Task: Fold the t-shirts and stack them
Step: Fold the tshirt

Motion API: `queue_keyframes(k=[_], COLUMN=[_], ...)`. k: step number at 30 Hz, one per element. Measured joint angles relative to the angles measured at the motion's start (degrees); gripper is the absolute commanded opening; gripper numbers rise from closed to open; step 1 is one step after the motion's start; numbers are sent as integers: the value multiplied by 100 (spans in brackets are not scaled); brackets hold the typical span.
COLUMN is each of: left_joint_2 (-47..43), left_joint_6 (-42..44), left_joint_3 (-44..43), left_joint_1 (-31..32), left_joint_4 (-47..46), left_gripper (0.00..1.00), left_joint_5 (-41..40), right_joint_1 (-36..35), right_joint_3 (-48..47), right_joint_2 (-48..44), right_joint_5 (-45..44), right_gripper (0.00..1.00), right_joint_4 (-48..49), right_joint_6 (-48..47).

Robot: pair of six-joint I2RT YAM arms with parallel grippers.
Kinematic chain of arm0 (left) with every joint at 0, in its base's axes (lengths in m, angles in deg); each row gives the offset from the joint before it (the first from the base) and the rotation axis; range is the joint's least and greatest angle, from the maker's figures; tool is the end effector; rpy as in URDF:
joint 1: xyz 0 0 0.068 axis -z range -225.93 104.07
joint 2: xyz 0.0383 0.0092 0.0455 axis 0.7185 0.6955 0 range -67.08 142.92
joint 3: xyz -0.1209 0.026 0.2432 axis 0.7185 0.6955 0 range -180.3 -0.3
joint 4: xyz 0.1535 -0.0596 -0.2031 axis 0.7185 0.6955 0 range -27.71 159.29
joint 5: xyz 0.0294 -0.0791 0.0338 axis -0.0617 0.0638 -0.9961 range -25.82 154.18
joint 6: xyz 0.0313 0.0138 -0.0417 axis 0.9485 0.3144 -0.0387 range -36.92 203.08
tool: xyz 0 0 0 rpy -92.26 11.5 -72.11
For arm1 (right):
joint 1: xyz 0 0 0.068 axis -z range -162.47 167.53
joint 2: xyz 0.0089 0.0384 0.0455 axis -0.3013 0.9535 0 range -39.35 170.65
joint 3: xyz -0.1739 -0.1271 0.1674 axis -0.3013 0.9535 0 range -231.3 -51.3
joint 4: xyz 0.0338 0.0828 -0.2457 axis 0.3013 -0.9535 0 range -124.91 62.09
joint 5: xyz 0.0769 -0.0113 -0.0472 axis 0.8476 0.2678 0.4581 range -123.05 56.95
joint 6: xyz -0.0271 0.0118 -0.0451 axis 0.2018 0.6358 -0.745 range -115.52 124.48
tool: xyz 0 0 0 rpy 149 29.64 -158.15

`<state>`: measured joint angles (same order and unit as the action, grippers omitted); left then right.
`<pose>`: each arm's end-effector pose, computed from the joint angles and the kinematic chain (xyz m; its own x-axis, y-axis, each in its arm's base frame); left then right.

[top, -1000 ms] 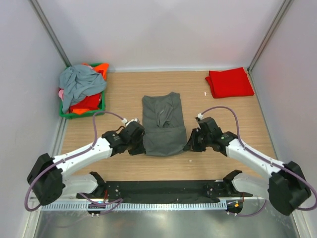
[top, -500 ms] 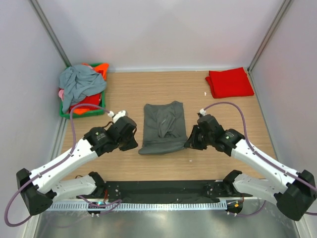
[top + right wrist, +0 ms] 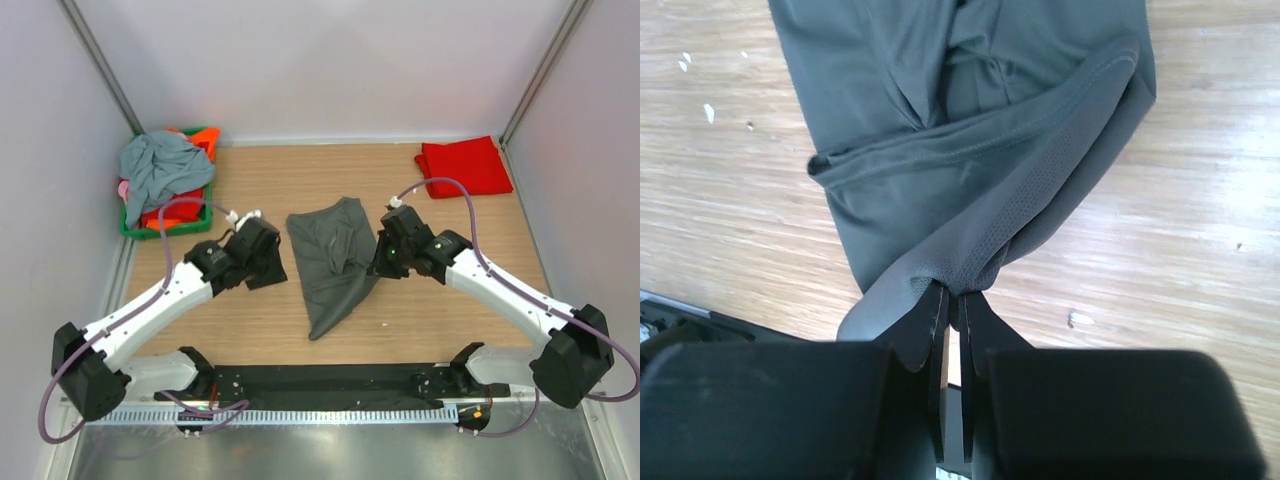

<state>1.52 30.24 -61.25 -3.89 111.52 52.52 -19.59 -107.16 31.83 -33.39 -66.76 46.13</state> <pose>0.1787 -0.1513 0.2950 -0.8330 -0.2997 -0.4650 -0.1490 0.9310 -0.3331 0.2005 0.1515 0.2676 -0.8823 0.1657 -0.4406 -0.0193 0.9225 0.3856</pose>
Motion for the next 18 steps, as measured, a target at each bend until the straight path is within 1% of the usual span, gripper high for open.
queue_keyframes(k=[3, 5, 7, 12, 18], left_joint_2=[-483, -673, -693, -551, 232], left_joint_6=[-142, -323, -509, -973, -1467], left_joint_3=[1180, 1860, 2249, 2474, 2441], left_joint_1=[153, 485, 848, 1563, 2282], left_joint_4=[-605, -907, -1143, -1843, -2544], left_gripper=[47, 47, 47, 47, 47], left_joint_5=[396, 560, 682, 669, 459], right_joint_1=[0, 0, 0, 0, 0], right_joint_3=[245, 527, 944, 1878, 2450], right_joint_2=[-168, -396, -761, -1534, -1738], right_joint_5=[4, 61, 120, 262, 393], right_gripper=[1, 1, 1, 1, 1], right_joint_4=[57, 50, 59, -39, -26], right_joint_6=[4, 9, 20, 85, 142])
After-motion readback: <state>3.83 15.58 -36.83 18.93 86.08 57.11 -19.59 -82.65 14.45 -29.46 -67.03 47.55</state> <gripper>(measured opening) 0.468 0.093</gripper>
